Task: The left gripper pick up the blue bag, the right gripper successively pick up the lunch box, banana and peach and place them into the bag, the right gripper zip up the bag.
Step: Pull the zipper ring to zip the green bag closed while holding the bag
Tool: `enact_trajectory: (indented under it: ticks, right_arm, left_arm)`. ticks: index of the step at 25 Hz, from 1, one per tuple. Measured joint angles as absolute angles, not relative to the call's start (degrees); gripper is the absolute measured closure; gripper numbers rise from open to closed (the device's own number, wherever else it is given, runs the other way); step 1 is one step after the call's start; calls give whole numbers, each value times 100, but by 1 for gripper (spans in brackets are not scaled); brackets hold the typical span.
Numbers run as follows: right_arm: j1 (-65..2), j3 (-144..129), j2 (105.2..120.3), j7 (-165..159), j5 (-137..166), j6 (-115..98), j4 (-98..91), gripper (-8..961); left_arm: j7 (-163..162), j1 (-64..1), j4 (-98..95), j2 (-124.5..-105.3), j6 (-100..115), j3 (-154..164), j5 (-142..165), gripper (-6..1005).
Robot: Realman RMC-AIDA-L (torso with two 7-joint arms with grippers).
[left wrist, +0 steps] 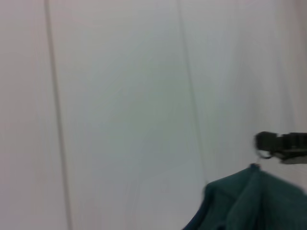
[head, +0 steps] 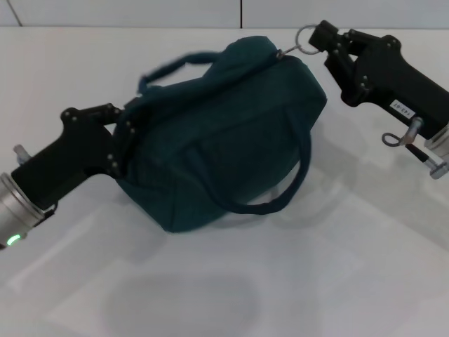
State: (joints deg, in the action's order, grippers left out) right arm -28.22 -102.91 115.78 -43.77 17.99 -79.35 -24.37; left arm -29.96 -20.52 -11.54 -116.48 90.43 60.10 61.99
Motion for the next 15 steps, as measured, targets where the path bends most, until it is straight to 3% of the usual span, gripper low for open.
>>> enact_trajectory:
  ticks: [8,11,15]
  right_arm:
    - [-2817,-10234,11567,-4582,1647,-7961,-2175,933]
    - [-2819,-10228,11572,-4606,1646,-7963,-2156,933]
    - [-2822,-10262,11587,-4609,1646,-7959,-2156,933]
  left_arm:
    - [-3313,-2084,-1160,-11539,8832,6002,5971,927]
    - [-3201,-2023,-1158,-11678,8861,5999,5671,920]
    - [-2527,-1802,-1060,-12012,8932,6025,4669,911]
